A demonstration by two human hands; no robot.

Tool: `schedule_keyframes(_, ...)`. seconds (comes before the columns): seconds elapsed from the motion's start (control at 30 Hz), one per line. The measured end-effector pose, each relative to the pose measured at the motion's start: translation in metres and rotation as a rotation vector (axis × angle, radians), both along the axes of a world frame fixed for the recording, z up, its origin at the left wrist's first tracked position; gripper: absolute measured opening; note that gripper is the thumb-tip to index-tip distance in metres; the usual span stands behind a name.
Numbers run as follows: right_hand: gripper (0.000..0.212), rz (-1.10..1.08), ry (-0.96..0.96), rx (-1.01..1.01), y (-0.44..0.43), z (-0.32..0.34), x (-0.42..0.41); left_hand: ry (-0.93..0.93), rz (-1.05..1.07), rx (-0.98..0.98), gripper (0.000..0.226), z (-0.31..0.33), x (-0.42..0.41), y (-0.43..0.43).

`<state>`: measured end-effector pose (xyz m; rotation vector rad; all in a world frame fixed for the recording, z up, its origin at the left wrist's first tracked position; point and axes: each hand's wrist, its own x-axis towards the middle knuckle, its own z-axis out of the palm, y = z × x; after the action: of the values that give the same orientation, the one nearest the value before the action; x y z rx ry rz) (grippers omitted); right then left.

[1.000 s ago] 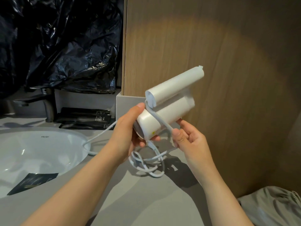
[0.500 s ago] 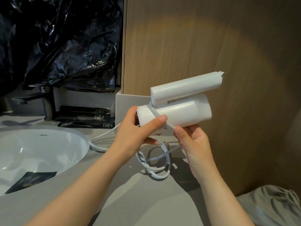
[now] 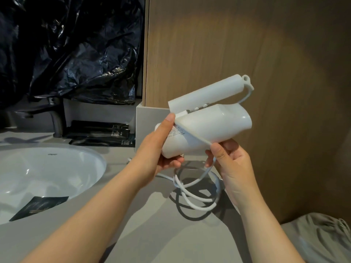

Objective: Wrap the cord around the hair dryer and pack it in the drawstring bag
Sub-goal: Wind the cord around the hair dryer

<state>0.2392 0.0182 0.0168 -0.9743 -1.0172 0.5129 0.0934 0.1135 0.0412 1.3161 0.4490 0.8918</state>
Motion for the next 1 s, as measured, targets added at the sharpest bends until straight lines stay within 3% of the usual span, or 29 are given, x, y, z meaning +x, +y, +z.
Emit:
schedule_keyframes(0.13, 0.036, -0.047, -0.022, 0.006, 0.002, -0.001, -0.003, -0.022, 0.084, 0.170, 0.076, -0.005, 0.002, 0.003)
schedule_keyframes(0.27, 0.052, -0.102, -0.021, 0.002, 0.001, -0.002, 0.000, 0.087, 0.244, 0.458, 0.080, -0.013, 0.002, 0.003)
schedule_keyframes(0.33, 0.059, -0.101, -0.002, -0.010, 0.001, -0.002, 0.002, 0.093, 0.283, 0.495, 0.073, -0.014, 0.000, 0.002)
schedule_keyframes(0.5, 0.068, 0.027, 0.038, 0.002, 0.002, -0.004, -0.002, 0.021, 0.190, 0.343, 0.053, -0.012, 0.003, -0.004)
schedule_keyframes(0.67, 0.054, 0.067, -0.027, -0.039, -0.001, 0.000, -0.001, -0.011, 0.037, 0.063, 0.064, -0.010, 0.009, -0.003)
schedule_keyframes(0.8, 0.072, 0.090, -0.060, -0.066, -0.002, 0.000, 0.001, 0.031, 0.031, 0.085, 0.071, -0.011, 0.008, 0.002)
schedule_keyframes(1.0, 0.040, 0.050, -0.026, -0.064, -0.002, -0.001, 0.006, 0.012, 0.055, 0.102, 0.071, -0.012, 0.008, 0.004)
